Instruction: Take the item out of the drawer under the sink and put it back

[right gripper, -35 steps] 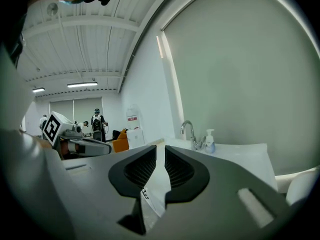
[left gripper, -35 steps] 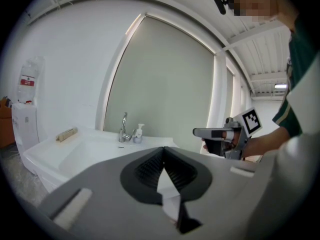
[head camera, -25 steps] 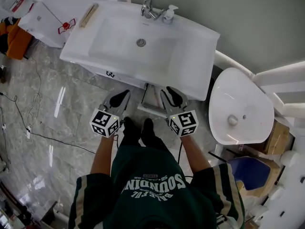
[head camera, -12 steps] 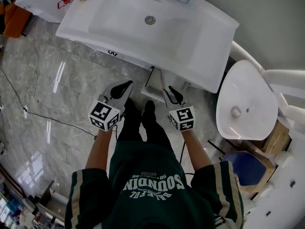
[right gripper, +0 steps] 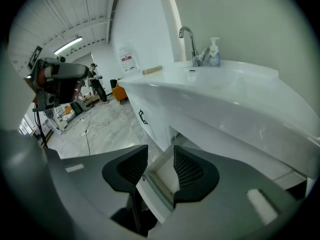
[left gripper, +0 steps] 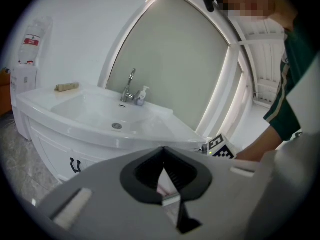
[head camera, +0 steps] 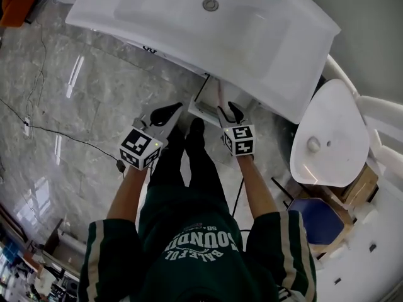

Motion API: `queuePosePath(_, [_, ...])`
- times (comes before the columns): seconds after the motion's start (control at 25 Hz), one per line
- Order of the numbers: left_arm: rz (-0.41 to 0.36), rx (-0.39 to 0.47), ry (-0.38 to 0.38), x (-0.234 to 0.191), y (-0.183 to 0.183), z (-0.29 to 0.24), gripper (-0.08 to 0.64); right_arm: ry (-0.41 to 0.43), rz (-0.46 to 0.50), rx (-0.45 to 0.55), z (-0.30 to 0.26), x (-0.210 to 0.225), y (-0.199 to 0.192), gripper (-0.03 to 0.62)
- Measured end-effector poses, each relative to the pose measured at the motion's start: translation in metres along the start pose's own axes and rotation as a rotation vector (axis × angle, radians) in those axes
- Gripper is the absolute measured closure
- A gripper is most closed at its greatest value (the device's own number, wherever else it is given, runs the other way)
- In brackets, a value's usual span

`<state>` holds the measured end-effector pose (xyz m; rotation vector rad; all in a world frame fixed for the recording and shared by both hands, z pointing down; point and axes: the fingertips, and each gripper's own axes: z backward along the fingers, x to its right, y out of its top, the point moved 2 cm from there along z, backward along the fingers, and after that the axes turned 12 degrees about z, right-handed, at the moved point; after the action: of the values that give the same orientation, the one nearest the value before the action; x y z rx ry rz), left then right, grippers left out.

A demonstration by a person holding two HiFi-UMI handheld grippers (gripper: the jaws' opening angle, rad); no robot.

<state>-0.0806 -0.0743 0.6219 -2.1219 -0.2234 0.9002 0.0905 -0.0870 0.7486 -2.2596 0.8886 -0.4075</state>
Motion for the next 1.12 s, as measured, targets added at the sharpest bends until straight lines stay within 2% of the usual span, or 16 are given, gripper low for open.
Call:
queuePosePath(0.24, [0.025, -0.003, -0.004, -0.016, -0.016, -0.009, 0.511, 0.013, 0.046, -0.139, -0.063, 0.010, -0.040, 0.453])
queuePosePath(0.56, [0.056, -0.033, -0.015, -0.030, -0.041, -0.013, 0.511, 0.009, 0.056, -0.289, -0.113, 0.027, -0.091, 0.453])
queuePosePath(0.76, [0.056, -0.031, -0.021, -0.036, -0.045, -0.018, 0.511, 0.008, 0.066, -0.349, -0.137, 0.036, -0.106, 0.453])
queuePosePath(0.88, [0.062, -0.042, -0.029, -0.036, -0.053, -0.021, 0.511, 0.020, 0.039, -0.382, -0.150, 0.036, -0.126, 0.453])
queuePosePath(1.12, [0.074, -0.063, -0.026, -0.039, -0.060, -0.020, 0.511, 0.010, 0.029, -0.464, -0.162, 0.038, -0.142, 0.454])
